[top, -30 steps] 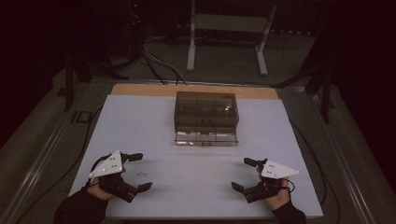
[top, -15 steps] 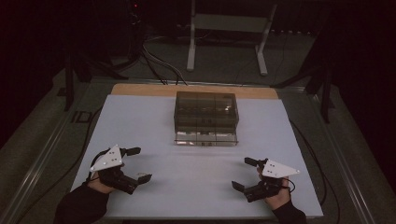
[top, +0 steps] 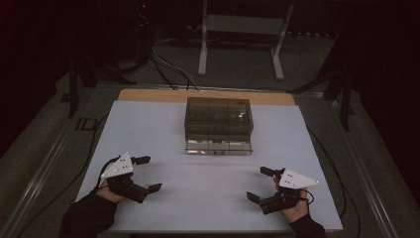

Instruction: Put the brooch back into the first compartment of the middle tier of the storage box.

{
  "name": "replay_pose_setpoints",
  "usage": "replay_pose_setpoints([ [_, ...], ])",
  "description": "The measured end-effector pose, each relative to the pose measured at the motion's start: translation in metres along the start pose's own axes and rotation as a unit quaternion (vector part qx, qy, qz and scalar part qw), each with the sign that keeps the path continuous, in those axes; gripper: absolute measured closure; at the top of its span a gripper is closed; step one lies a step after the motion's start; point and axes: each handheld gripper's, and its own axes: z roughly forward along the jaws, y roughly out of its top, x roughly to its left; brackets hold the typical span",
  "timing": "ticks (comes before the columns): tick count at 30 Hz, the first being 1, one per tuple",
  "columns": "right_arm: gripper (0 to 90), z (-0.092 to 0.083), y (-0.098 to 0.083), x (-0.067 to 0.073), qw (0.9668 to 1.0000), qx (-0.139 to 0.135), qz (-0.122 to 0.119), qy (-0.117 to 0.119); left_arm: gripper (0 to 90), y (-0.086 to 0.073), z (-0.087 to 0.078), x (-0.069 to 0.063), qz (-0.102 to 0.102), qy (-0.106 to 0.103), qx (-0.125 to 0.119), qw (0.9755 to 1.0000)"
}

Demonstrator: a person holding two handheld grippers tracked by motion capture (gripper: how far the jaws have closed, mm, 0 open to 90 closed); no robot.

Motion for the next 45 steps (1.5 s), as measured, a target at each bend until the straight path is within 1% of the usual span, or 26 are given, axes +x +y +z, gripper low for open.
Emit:
replay_pose_setpoints([
  [2, 0.0, 0.000, 0.000, 0.000, 1.0000, -0.001, 0.002, 0.000, 0.4, -0.002, 0.002, 0.001, -0.003, -0.003, 0.005, 1.0000],
  [4, 0.0, 0.000, 0.000, 0.000, 1.0000, 0.000, 0.002, 0.001, 0.4, -0.004, 0.004, 0.001, 0.000, -0.003, 0.006, 1.0000],
  [6, 0.0, 0.000, 0.000, 0.000, 1.0000, 0.000, 0.002, 0.001, 0.5, -0.006, 0.005, 0.001, -0.002, 0.003, 0.015, 0.9999],
  [11, 0.0, 0.000, 0.000, -0.001, 1.0000, 0.000, 0.005, 0.000, 0.5, -0.011, 0.008, 0.003, -0.004, 0.000, 0.034, 0.9994],
  [15, 0.0, 0.000, 0.000, -0.001, 1.0000, 0.000, 0.007, -0.001, 0.5, -0.016, 0.006, 0.006, -0.006, 0.004, 0.047, 0.9989],
  [19, 0.0, 0.000, 0.000, -0.002, 1.0000, -0.001, 0.009, 0.000, 0.5, -0.019, 0.003, 0.009, -0.025, 0.000, 0.054, 0.9982],
  [24, 0.0, 0.000, 0.000, -0.002, 1.0000, 0.000, 0.007, 0.001, 2.1, -0.021, 0.000, 0.010, -0.021, 0.004, 0.061, 0.9979],
  [26, 0.0, -0.001, 0.000, -0.002, 1.0000, 0.001, 0.006, 0.001, 4.2, -0.022, 0.001, 0.009, -0.014, 0.007, 0.071, 0.9974],
  [28, 0.0, -0.001, 0.000, -0.002, 1.0000, 0.000, 0.006, 0.001, 6.5, -0.024, 0.001, 0.009, -0.016, 0.013, 0.079, 0.9967],
  [29, 0.0, -0.001, 0.000, -0.002, 1.0000, -0.001, 0.007, 0.001, 6.6, -0.025, 0.002, 0.009, -0.022, 0.015, 0.080, 0.9964],
  [30, 0.0, -0.001, 0.000, -0.002, 1.0000, -0.001, 0.007, 0.002, 7.0, -0.028, 0.003, 0.010, -0.022, 0.008, 0.092, 0.9955],
  [31, 0.0, -0.001, 0.000, -0.002, 1.0000, 0.000, 0.007, 0.002, 7.0, -0.028, 0.003, 0.010, -0.022, 0.008, 0.092, 0.9955],
  [32, 0.0, -0.001, 0.000, -0.001, 1.0000, 0.001, 0.005, 0.002, 7.5, -0.029, 0.003, 0.009, -0.019, 0.001, 0.102, 0.9946],
  [34, 0.0, -0.001, 0.000, -0.001, 1.0000, 0.002, 0.006, 0.001, 7.8, -0.029, 0.003, 0.009, -0.019, 0.001, 0.102, 0.9946],
  [35, 0.0, 0.000, 0.000, -0.002, 1.0000, 0.001, 0.008, 0.002, 10.9, -0.031, 0.003, 0.009, -0.016, 0.002, 0.114, 0.9933],
  [36, 0.0, 0.000, 0.000, -0.002, 1.0000, 0.001, 0.008, 0.002, 13.8, -0.032, 0.003, 0.009, -0.014, 0.005, 0.120, 0.9926],
  [38, 0.0, 0.000, 0.000, -0.001, 1.0000, 0.002, 0.004, 0.003, 15.7, -0.033, 0.004, 0.009, -0.013, 0.002, 0.134, 0.9909],
  [39, 0.0, 0.000, 0.000, -0.001, 1.0000, 0.002, 0.004, 0.003, 15.9, -0.033, 0.004, 0.009, -0.013, 0.002, 0.134, 0.9909],
  [40, 0.0, 0.000, 0.000, -0.001, 1.0000, 0.003, 0.004, 0.003, 15.9, -0.035, 0.005, 0.009, -0.012, 0.006, 0.139, 0.9901],
  [41, 0.0, 0.000, 0.000, -0.002, 1.0000, 0.002, 0.008, 0.003, 16.7, -0.035, 0.005, 0.009, -0.012, 0.006, 0.139, 0.9901],
  [44, 0.0, 0.000, 0.000, -0.001, 1.0000, 0.002, 0.006, 0.003, 18.3, -0.035, 0.006, 0.009, -0.009, 0.005, 0.148, 0.9890],
  [45, 0.0, 0.000, 0.000, -0.001, 1.0000, 0.002, 0.004, 0.003, 21.2, -0.035, 0.007, 0.009, -0.012, 0.008, 0.149, 0.9887],
])
